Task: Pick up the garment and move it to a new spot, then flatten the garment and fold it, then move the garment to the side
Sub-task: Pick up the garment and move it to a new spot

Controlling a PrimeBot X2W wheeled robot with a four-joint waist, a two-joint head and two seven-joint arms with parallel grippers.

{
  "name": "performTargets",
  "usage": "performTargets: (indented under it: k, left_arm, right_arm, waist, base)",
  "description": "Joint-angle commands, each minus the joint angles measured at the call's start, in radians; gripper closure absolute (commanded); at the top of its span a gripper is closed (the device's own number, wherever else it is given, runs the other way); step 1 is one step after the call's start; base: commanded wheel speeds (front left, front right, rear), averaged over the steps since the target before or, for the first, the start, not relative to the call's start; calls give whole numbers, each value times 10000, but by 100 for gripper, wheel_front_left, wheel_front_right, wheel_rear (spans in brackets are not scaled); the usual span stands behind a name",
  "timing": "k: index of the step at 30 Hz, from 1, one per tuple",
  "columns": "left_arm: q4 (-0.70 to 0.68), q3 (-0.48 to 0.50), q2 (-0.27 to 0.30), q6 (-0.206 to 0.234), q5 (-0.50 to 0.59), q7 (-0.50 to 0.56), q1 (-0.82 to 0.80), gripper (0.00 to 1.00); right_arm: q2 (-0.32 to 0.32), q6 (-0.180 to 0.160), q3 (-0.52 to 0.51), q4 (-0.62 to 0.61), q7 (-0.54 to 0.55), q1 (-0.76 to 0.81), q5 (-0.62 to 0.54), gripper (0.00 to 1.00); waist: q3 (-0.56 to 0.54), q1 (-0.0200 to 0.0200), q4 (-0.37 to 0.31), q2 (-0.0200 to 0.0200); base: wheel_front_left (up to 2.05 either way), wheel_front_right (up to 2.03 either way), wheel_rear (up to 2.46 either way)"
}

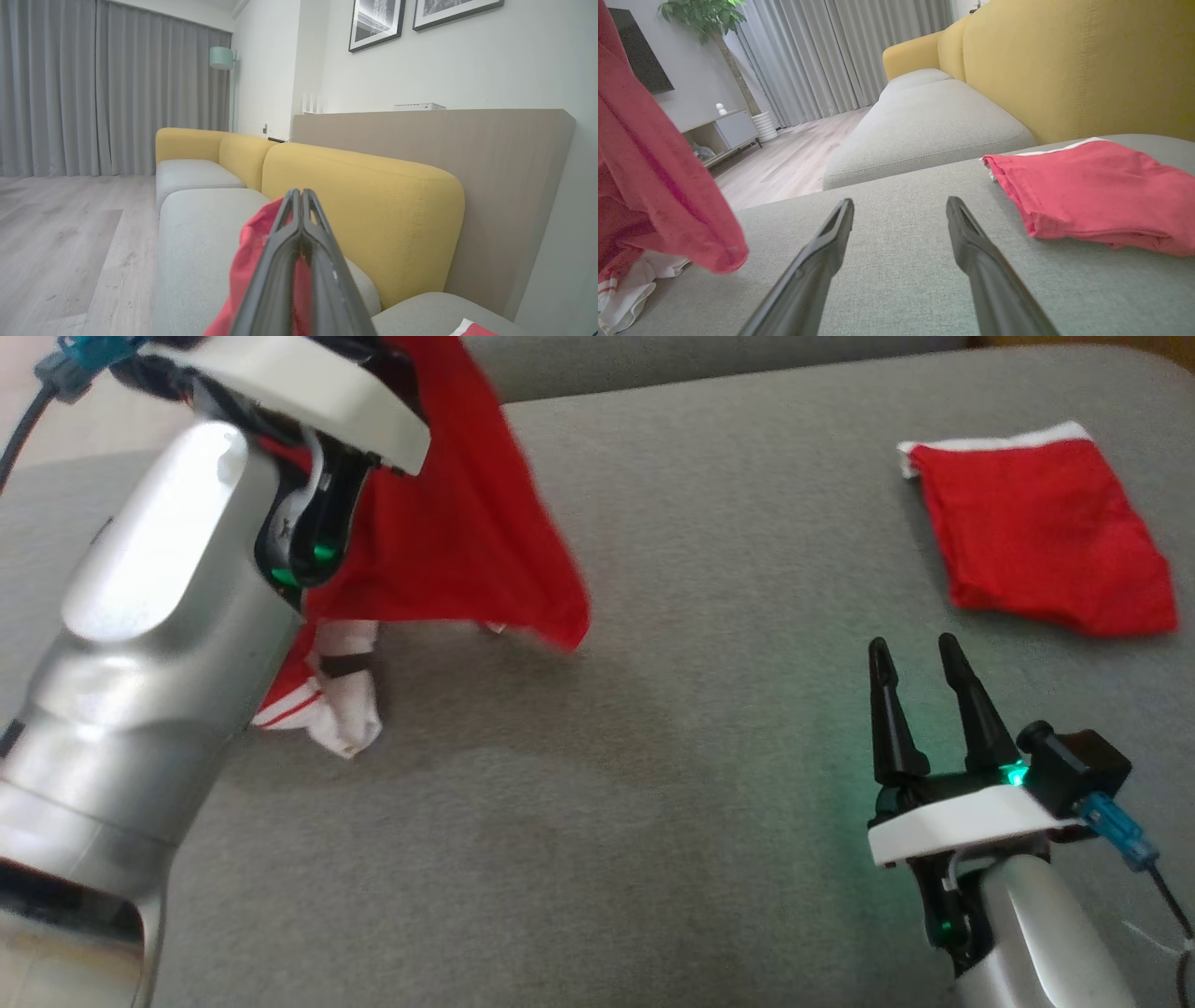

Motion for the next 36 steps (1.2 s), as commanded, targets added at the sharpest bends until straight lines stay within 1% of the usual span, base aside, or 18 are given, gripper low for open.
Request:
performTargets:
  k: [1, 6, 9, 10, 14, 19, 20, 24, 25, 26, 28, 31, 36]
  left_arm:
    - [-338, 258, 382, 76, 234, 33, -762, 100]
    - [-389, 28, 410, 149, 763, -10, -1389, 100]
    - [-327, -134, 299, 37, 940, 14, -1749, 100]
    - [-258, -275, 222, -59, 1069, 49, -1974, 100]
    - [81, -501, 88, -136, 1347, 21, -2367, 100]
    - [975, -683, -64, -208, 1559, -82, -2720, 100]
    - [975, -683, -64, -208, 1559, -82, -2720, 100]
    - [1812, -830, -220, -354, 1570, -189, -2744, 100]
    - [2033, -869, -249, -368, 1582, -211, -2732, 64]
    - [2247, -967, -276, -421, 1615, -183, -2708, 0]
    - [2596, -1134, -292, -536, 1699, -250, -2697, 0]
    - [3051, -1119, -307, -547, 1722, -598, -2710, 0]
    - [3506, -1013, -327, -576, 1616, -1097, -2556, 0]
  right_arm:
    - [-32, -7, 289, -348, -111, -296, 112, 0]
    - [-32, -7, 516, -383, -111, -505, 422, 0]
    - [-32, -7, 637, -406, -111, -602, 581, 0]
    - [-32, -7, 719, -428, -111, -659, 679, 0]
    - [-31, -7, 922, -477, -111, -747, 856, 0]
    - [-31, -7, 1113, -541, -111, -853, 1042, 0]
    - [-31, -7, 1113, -541, -111, -853, 1042, 0]
    - [-31, -7, 1175, -567, -111, -889, 1137, 0]
    - [-31, -7, 1179, -567, -111, -883, 1147, 0]
    - [-31, -7, 1180, -561, -111, -875, 1151, 0]
    - [-31, -7, 1164, -542, -111, -854, 1144, 0]
    - [-31, -7, 1121, -517, -111, -828, 1089, 0]
    - [-31, -7, 1081, -487, -111, -708, 873, 0]
  waist:
    - [202, 1, -363, -1]
    - [506, 1, -1066, -1]
    - [653, 1, -1466, -1]
    - [755, 1, -1720, -1]
    - [948, 1, -2192, -1]
    - [1199, 1, -2679, -1]
    - [1199, 1, -2679, -1]
    - [1291, 1, -2878, -1]
    - [1300, 1, -2897, -1]
    - [1298, 1, -2910, -1]
    - [1284, 1, -2896, -1]
    - [1206, 1, -2769, -1]
    - [905, 1, -2327, -1]
  base:
    - [0, 0, 0]
    - [0, 0, 0]
    - [0, 0, 0]
    - [0, 0, 0]
    - [0, 0, 0]
    - [0, 0, 0]
    - [0, 0, 0]
    - [0, 0, 0]
    - [0, 0, 0]
    - [0, 0, 0]
    - [0, 0, 0]
    - [0, 0, 0]
    - [0, 0, 0]
